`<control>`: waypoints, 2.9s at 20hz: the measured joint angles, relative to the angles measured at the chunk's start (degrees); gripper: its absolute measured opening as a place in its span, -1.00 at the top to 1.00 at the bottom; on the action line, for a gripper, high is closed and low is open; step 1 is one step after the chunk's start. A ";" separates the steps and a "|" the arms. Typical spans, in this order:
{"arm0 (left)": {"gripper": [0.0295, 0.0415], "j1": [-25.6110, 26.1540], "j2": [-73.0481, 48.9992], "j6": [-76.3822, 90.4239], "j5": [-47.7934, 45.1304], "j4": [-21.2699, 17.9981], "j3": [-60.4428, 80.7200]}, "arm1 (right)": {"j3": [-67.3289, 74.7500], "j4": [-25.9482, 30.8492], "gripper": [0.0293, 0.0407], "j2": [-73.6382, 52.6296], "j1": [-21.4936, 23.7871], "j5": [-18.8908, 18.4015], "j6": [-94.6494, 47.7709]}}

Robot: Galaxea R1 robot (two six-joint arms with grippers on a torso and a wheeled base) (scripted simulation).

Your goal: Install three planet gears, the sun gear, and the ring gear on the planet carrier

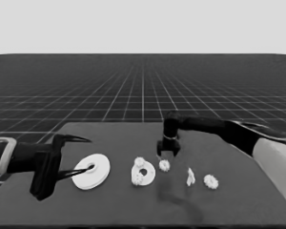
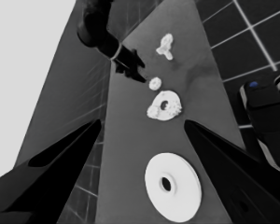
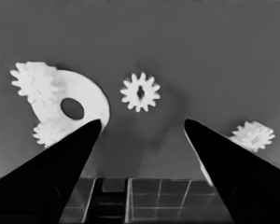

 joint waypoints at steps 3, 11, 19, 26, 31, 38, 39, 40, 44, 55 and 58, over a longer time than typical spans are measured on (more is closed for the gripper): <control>-0.49 0.00 -0.01 0.01 0.00 0.00 0.01 | -4.26 -3.75 -0.61 1.61 -4.12 2.13 -1.52; -0.49 0.00 -0.01 0.01 0.00 0.00 0.01 | -11.03 -8.58 -0.61 4.03 -10.67 5.98 -4.68; -0.49 0.00 -0.01 0.01 0.00 0.00 0.01 | -11.14 -8.64 0.66 4.08 -10.71 6.04 -4.72; -0.49 0.00 -0.01 0.01 0.00 0.00 0.01 | -2.80 -0.90 0.67 1.13 -1.40 0.68 -0.53; -0.49 0.00 -0.01 0.01 0.00 0.00 0.01 | -2.57 0.31 0.67 1.06 -0.17 0.20 -0.42; -0.49 0.00 -0.01 0.01 0.00 0.00 0.01 | 1.68 -0.88 0.67 8.10 -0.81 -1.40 10.69; -0.49 0.00 -0.01 0.01 0.00 0.00 0.01 | 1.68 -0.90 0.67 8.24 -0.82 -1.43 10.86; -0.49 0.00 -0.01 0.01 0.00 0.00 0.01 | 1.68 -0.91 0.67 8.32 -0.82 -1.45 10.96; -0.49 0.00 -0.01 0.01 0.00 0.00 0.01 | -1.46 -6.59 0.67 9.24 -6.72 0.27 9.13; -0.49 0.00 -0.01 0.01 0.00 0.00 0.01 | -4.12 -9.33 -0.54 10.00 -9.70 1.64 7.63; -0.49 0.00 -0.01 0.01 0.00 0.00 0.01 | -4.12 -9.34 -0.61 10.00 -9.71 1.65 7.63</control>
